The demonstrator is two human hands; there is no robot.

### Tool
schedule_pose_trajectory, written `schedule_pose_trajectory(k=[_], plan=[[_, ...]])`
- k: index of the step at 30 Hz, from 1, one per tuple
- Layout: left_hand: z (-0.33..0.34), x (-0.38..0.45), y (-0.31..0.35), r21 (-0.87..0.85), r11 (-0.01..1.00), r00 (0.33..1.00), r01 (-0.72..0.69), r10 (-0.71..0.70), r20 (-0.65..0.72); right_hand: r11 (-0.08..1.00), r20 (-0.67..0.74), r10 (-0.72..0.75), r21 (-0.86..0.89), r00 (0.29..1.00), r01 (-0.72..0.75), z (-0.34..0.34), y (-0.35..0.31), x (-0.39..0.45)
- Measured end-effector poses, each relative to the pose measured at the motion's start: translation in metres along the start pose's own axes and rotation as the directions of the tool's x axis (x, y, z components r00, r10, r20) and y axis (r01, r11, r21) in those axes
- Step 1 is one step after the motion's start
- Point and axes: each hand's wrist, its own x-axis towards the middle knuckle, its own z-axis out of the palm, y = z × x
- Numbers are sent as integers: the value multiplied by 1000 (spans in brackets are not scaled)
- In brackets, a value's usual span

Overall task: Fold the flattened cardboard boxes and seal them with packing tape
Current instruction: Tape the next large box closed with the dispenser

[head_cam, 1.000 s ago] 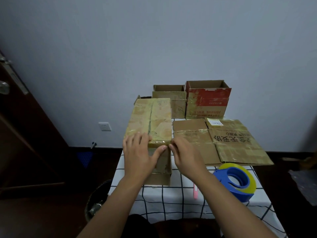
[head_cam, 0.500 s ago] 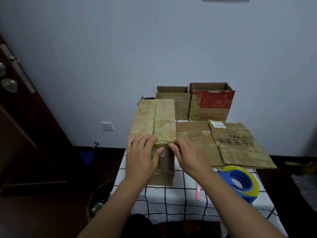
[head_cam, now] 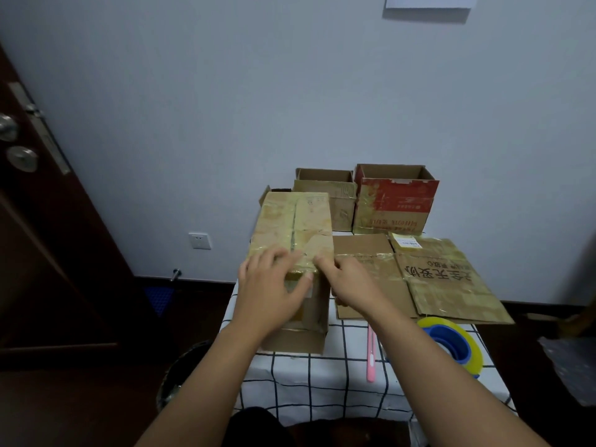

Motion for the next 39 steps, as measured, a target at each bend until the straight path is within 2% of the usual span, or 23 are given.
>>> schedule_pose_trajectory(k=[3,5,7,9,13,15,17,20,23,25,27,29,33,37,39], plan=[[-16,17,-8,-40,951,950,305,-307,-50,991,88,85,98,992,-94,-1,-8,0],[-23,31,-21,-115,852,858,511,-498,127,980,102,133,138,986,-147,-4,-12,-2],[-23,37,-27,-278,732,776,623,-533,336,968,118,175,162,977,-193,-4,-13,0],[-23,37,-27,-318,740,798,593,-490,350,965,130,158,190,979,-181,0,-17,0],[-30,26,-24,-327,789,854,520,-468,227,952,16,61,299,998,-63,9,-18,-8],[-36,17,-28,-429,783,891,451,-425,162,911,-14,-17,411,1000,21,10,-13,-14],[-39,8,-31,-588,743,944,320,-303,131,850,-35,-109,514,993,111,9,-7,-20],[-43,0,-33,-735,622,960,269,-234,153,716,-48,-152,683,987,143,2,-7,-20],[-47,-5,-35,-896,342,953,283,-208,221,549,-28,-114,831,993,86,-3,-10,-22],[-47,-9,-35,-932,225,949,283,-208,238,473,19,-98,881,995,30,-3,-6,-24],[-48,-12,-33,-952,125,932,280,-272,239,425,46,-40,905,998,-25,-2,1,-26],[-48,-14,-37,-947,101,922,306,-280,268,452,87,-12,889,996,-72,-2,7,-24],[-43,-18,-48,-885,167,882,435,-278,381,580,143,-61,811,988,-81,2,4,-28],[-38,-19,-61,-865,217,875,452,-298,382,668,66,-7,743,998,-45,9,4,-25],[-33,-19,-69,-834,270,866,481,-293,405,667,57,9,743,998,-49,15,8,-23]])
